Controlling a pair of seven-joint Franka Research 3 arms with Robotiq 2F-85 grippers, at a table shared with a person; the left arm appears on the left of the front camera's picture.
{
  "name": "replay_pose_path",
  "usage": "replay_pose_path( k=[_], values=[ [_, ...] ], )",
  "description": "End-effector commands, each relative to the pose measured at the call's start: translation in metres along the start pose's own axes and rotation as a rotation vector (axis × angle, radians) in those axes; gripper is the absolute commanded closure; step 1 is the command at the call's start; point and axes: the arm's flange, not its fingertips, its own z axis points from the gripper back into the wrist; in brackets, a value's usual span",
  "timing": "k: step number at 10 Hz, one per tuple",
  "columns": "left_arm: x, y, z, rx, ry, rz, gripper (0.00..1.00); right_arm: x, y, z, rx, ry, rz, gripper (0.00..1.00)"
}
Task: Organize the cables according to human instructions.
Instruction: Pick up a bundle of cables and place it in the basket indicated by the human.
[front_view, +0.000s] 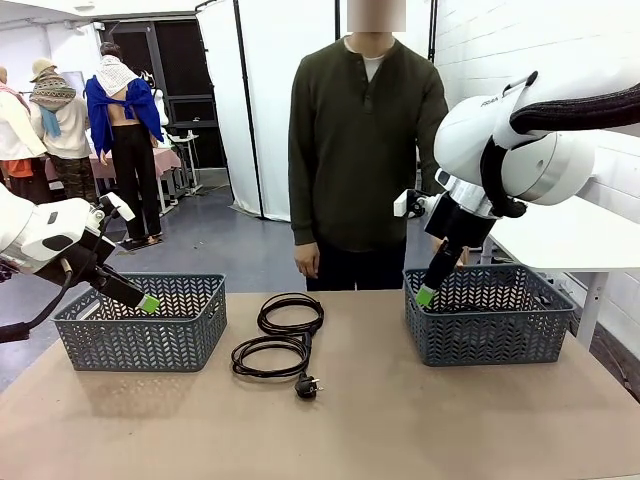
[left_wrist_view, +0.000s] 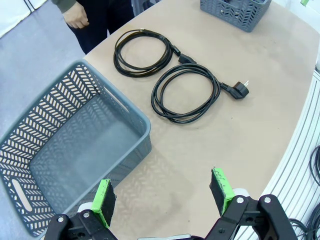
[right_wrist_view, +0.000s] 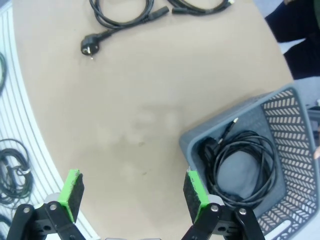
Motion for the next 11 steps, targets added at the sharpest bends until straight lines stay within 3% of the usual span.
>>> replay_pose_path(
  k=[1,5,8,11],
  values=[
    [-0.001,0.001,-0.001,-0.007,-0.003,0.018,0.00,0.027,0.013,0.002,0.024,0.046,-0.091,0.00],
    [-0.001,0.001,-0.001,-0.007,-0.003,0.018,0.00,0.086,0.035,-0.011,0.004,0.193,-0.259,0.00],
    [-0.001,0.001,-0.001,-0.007,-0.003,0.018,0.00,0.120,0.039,-0.032,-0.010,0.205,-0.378,0.00],
    [-0.001,0.001,-0.001,-0.007,-0.003,0.018,0.00,0.114,0.041,-0.038,0.006,0.191,-0.364,0.00]
  ],
)
